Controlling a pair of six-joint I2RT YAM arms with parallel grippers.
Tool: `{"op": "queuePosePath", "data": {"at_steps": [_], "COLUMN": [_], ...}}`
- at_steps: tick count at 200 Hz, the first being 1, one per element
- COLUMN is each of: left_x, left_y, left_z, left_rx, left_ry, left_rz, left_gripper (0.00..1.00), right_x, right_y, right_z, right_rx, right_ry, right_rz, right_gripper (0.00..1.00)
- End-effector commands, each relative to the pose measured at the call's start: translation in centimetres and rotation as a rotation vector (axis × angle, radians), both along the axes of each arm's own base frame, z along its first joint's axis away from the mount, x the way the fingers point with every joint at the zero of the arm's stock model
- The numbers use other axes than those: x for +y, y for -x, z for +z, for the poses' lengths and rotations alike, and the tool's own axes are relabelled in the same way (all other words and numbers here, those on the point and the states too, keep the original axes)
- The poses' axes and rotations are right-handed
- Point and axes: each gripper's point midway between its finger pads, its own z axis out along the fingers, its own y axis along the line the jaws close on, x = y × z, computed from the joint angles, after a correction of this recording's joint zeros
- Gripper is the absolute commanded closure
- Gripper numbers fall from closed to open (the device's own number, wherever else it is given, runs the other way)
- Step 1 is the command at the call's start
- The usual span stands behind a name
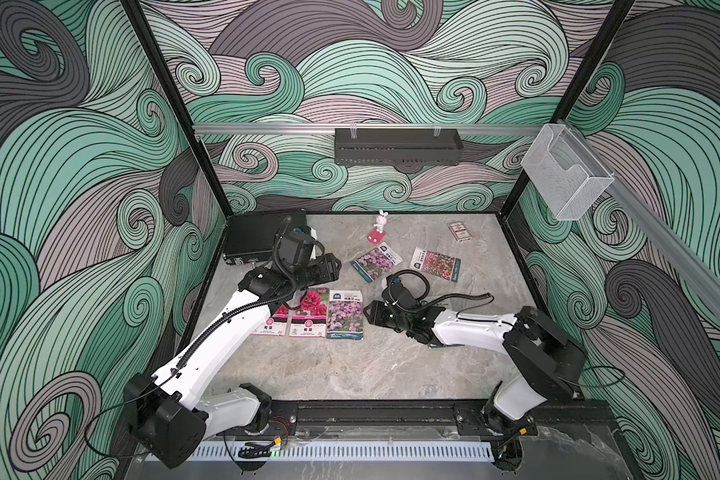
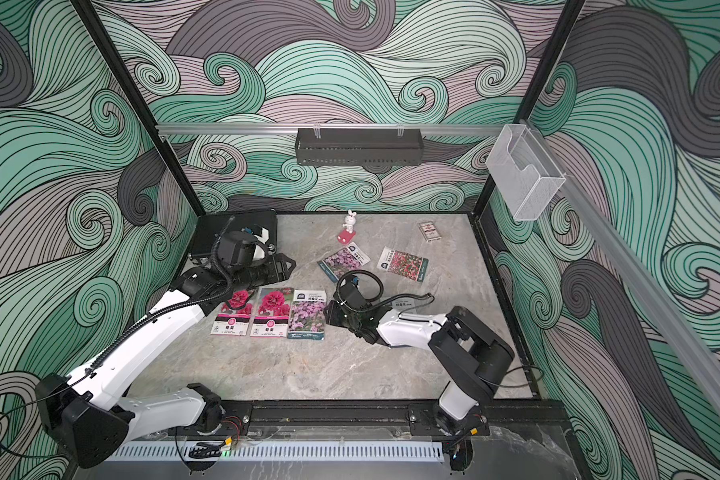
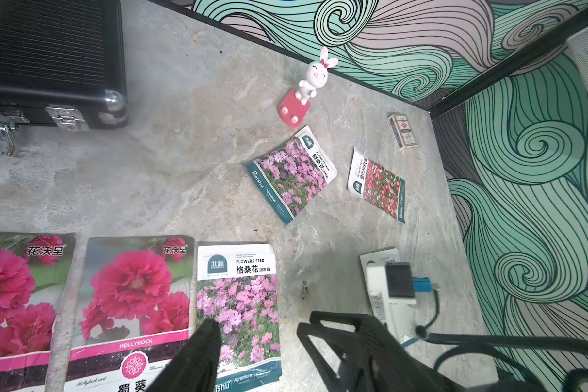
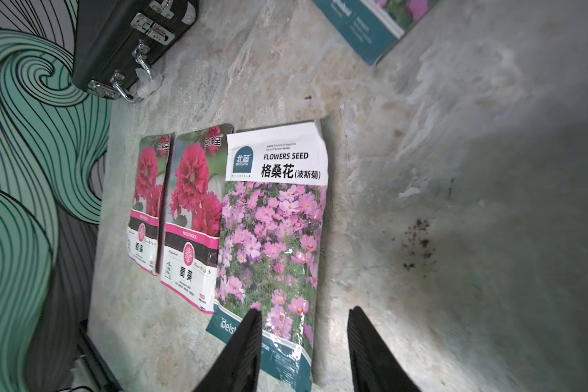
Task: Arrange the seed packets in a row
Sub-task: Place the seed packet at the center of the board.
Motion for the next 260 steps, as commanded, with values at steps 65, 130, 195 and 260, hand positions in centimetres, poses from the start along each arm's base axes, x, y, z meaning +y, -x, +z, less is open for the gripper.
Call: {"op": "queuePosePath", "data": {"at_steps": [65,130,195,260], "left_x": [0.4,-8.2,-18.1,-24.5], "left_y": [-1.1,-1.4,1.0,3.6], "left_z": [-3.4,-8.9,-12.4,-16.8], "left_rx": [0.059,0.231,0.269,0.327], "left_ry": [-0.073,-0.033,0.088,0.157], "left_rz": [-0.004,-0.225,-0.416,-0.517], "left_gripper": [0.34,0.34,0.34,0.34], "right_x": [-5.2,-18.0,-25.3,-27.7], "right_y": [-4.4,-3.6,-1.2,0.5], "right_z": [5.1,4.6,1.9,-1.8], "right_rx": [-0.047,0.048,0.175,0.309], "right_ry": [0.045,0.294,0.093,0.078], "right_rz": [0.027,-0.138,-0.400,-0.478], "right_gripper": [0.52,0.23,0.23,0.23]}}
